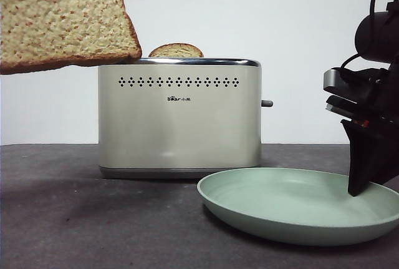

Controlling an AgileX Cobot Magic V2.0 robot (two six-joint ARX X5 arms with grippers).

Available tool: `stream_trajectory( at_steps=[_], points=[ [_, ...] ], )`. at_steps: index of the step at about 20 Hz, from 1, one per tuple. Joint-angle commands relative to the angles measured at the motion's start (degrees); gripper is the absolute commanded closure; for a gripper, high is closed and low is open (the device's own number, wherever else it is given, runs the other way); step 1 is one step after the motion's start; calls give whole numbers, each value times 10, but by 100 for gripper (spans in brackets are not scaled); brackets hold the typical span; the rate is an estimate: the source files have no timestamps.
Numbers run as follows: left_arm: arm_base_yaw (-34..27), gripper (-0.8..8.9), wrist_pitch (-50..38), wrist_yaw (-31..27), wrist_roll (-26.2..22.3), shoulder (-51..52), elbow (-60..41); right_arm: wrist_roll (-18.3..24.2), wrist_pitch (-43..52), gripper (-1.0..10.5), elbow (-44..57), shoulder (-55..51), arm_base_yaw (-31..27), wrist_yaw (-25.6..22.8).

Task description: Take the bread from the toaster,put the bread on the plate,put the plate on the table

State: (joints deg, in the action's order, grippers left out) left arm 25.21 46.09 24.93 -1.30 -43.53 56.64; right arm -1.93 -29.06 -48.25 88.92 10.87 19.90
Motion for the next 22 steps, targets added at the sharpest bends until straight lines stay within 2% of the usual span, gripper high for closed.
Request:
stream_trajectory(
  at_steps=[1,5,7,10,15,22],
  points=[
    [3,810,-11,20,8,-2,6,-2,4,944,-8,12,3,-4],
    [3,810,-14,48,10,-3,6,-2,3,944,-8,8,3,5],
    [3,810,-18,59,16,-3,6,-4,3,944,-8,-3,4,31],
    [3,810,-33,77,47,-3,6,-12,3,944,-8,-31,14,61],
    [3,810,-68,122,86,-10,6,-31,-1,944,-8,-86,56,63],
    [3,810,-69,156,65,-66,6,-70,17,944,-8,-140,132,62]
  ],
)
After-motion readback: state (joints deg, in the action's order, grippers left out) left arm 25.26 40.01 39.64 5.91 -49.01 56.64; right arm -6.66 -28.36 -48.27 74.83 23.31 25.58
